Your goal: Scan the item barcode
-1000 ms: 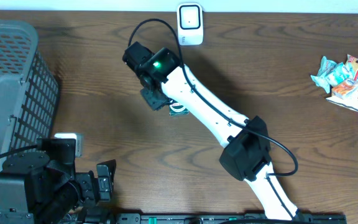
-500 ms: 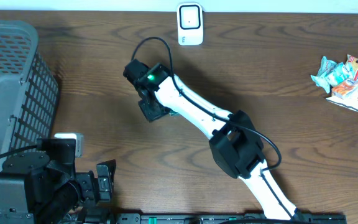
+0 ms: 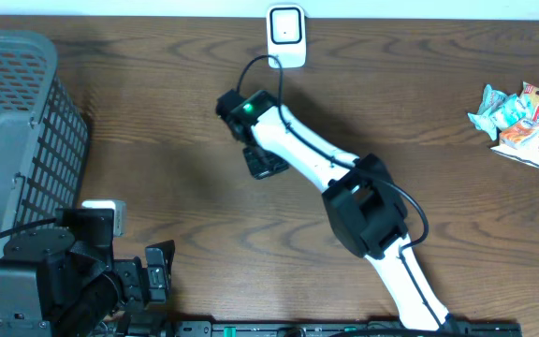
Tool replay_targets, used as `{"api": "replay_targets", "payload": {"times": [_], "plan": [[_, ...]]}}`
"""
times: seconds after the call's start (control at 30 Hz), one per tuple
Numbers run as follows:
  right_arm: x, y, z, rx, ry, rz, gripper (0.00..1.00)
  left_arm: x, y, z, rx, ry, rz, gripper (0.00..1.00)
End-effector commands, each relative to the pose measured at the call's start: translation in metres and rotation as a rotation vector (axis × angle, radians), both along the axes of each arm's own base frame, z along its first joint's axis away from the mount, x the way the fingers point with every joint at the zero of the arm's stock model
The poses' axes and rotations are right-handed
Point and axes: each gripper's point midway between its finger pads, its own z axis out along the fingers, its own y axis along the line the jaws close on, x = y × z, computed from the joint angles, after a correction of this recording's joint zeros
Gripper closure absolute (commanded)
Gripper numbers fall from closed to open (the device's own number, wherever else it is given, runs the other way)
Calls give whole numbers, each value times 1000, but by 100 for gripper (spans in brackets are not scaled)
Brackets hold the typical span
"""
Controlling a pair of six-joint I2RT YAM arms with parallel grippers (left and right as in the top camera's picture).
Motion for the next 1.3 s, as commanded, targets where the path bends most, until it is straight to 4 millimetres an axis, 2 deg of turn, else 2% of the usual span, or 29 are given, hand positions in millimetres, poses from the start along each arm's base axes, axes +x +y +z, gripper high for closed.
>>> {"api": "replay_targets", "payload": {"times": [0.0,0.23,0.3,0.37,0.4,0.43,0.5,0.6,0.73,0.87,1.03,1.07,1.17,1.2,1.27], "plan": [[18,-16,22,-11,-62,-50,99,1,2,0,5,0,10,2],[37,-36,66,56,-143,-134,97,1,2,0,4,0,10,2],[41,-31,73,106,-156,-143,86,1,2,0,4,0,10,2],[44,-29,74,128,-162,-147,62,1,2,0,4,0,10,2],[45,-29,74,128,-163,-147,43,1,2,0,5,0,10,2],[45,-28,73,128,-163,-147,32,1,2,0,4,0,10,2],[45,-28,71,127,-161,-147,23,1,2,0,4,0,10,2],[48,-24,69,137,-173,-144,19,1,2,0,5,0,10,2],[56,-15,68,158,-202,-104,1,1,2,0,5,0,10,3],[65,-16,70,137,-221,51,1,1,2,0,5,0,10,2],[67,-10,68,166,-222,71,1,1,2,0,4,0,10,2],[66,-6,67,190,-212,72,7,1,2,0,4,0,10,2],[57,15,65,311,-163,19,39,1,2,0,5,0,10,2],[54,22,66,348,-148,-11,55,1,2,0,4,0,10,2],[51,32,64,382,-143,-67,78,1,2,0,4,0,10,2]]}}
